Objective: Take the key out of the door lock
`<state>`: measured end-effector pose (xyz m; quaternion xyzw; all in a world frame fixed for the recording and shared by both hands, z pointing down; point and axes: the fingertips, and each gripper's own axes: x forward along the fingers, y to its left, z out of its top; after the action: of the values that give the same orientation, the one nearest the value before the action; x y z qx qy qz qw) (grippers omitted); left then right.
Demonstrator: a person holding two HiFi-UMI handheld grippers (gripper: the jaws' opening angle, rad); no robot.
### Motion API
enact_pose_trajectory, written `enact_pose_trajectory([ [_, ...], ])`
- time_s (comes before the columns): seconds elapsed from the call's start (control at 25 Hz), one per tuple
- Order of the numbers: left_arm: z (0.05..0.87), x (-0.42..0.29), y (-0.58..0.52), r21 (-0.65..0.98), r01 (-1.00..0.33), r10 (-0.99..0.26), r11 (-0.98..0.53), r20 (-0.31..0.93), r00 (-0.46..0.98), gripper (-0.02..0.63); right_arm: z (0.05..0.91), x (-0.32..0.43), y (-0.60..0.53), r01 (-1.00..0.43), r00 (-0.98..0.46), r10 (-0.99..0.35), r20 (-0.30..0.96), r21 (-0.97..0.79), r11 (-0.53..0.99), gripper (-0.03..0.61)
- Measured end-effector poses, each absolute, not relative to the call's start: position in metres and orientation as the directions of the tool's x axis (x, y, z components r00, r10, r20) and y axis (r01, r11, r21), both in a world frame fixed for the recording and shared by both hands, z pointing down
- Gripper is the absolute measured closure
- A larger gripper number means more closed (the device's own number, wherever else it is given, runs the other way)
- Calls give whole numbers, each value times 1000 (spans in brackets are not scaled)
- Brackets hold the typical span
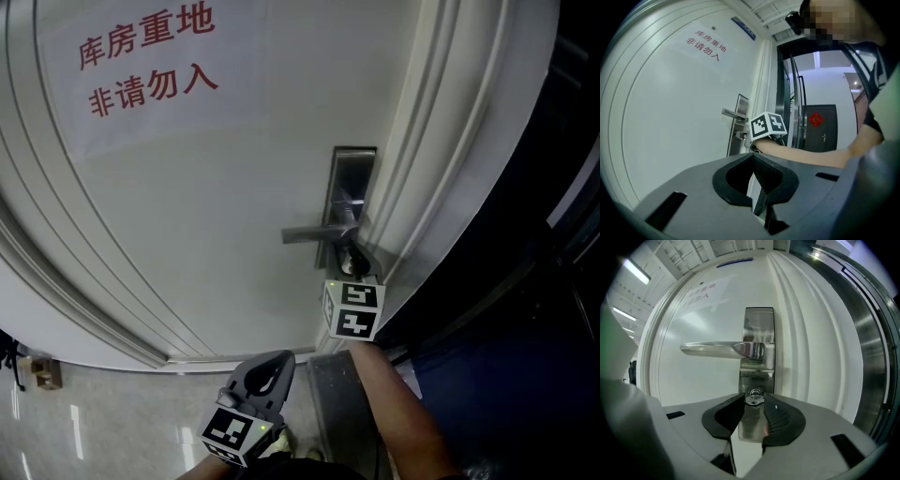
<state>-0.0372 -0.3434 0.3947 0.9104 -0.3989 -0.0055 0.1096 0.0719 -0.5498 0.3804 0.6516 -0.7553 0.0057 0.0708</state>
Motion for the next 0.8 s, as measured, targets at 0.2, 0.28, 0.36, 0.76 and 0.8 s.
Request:
enact_pose_trajectory([
  [0.2,395,-38,-343,206,-726,-728,-657,78,681,609,381,72,-552,-983,-127,-986,108,121,140,457],
  [0.28,395,-39,-342,205,-725,-728,-657,76,681,609,381,72,-553,-983,-126,-986,110,117,138,457],
  [0.36,394,-40,-342,207,-726,-729,-656,76,680,609,382,72,-553,-986,-131,-985,115,86,141,459],
  [0.76,393,-40,-339,205,-722,-725,-661,73,685,609,382,76,-548,-966,-188,-974,122,-202,162,460],
  [0.8,393,-41,-339,205,-723,-726,-660,73,684,609,382,76,-548,-964,-190,-974,121,-210,162,460],
])
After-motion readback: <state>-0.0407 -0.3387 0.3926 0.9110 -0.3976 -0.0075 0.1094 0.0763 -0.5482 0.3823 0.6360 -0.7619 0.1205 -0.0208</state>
